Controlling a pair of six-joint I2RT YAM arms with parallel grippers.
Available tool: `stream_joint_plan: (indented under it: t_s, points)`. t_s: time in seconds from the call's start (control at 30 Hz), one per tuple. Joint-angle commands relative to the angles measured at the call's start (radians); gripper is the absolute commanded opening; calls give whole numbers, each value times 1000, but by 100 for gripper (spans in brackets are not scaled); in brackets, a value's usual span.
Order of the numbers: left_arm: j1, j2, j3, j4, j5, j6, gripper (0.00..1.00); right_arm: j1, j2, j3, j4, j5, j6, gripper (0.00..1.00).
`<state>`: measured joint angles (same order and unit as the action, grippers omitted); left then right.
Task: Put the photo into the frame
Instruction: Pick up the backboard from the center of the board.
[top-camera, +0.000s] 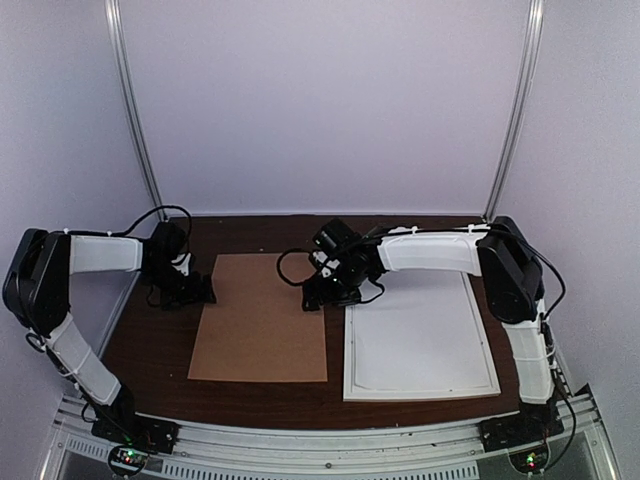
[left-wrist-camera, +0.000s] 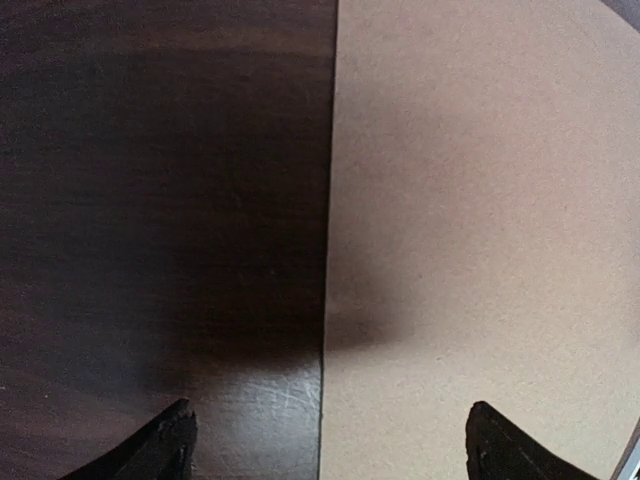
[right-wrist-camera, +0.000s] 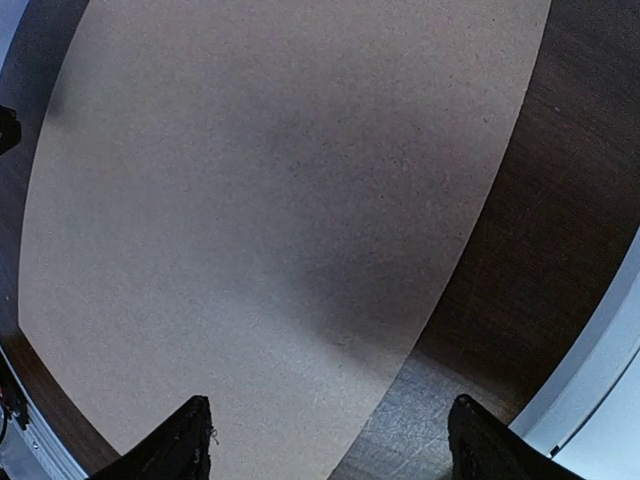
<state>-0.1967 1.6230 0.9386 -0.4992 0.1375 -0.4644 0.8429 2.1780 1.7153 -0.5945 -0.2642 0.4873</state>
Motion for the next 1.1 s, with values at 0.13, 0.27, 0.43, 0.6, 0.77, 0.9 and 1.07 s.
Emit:
stream_joint_plan:
  t_s: [0.13, 0.27, 0.43, 0.6, 0.77, 0.9, 1.07]
  points:
    - [13, 72, 35, -8, 30, 35, 94, 0, 64, 68, -25, 16, 30, 81]
    - [14, 91, 37, -9, 35, 36, 94, 1, 89, 78, -19, -6, 41, 80]
    - [14, 118, 42, -4, 87, 37, 94, 0, 109, 83, -5, -32, 58, 80]
    - [14, 120, 24, 17, 173, 26, 93, 1, 109, 53, 26, -47, 88, 80]
    - [14, 121, -4, 50, 263, 6, 89, 1, 104, 0, 97, -77, 140, 80]
    - [14, 122, -22, 79, 327, -12, 87, 1, 98, -36, 147, -97, 173, 80]
    - [14, 102, -35, 112, 378, -29, 86, 0, 100, -60, 178, -116, 194, 80]
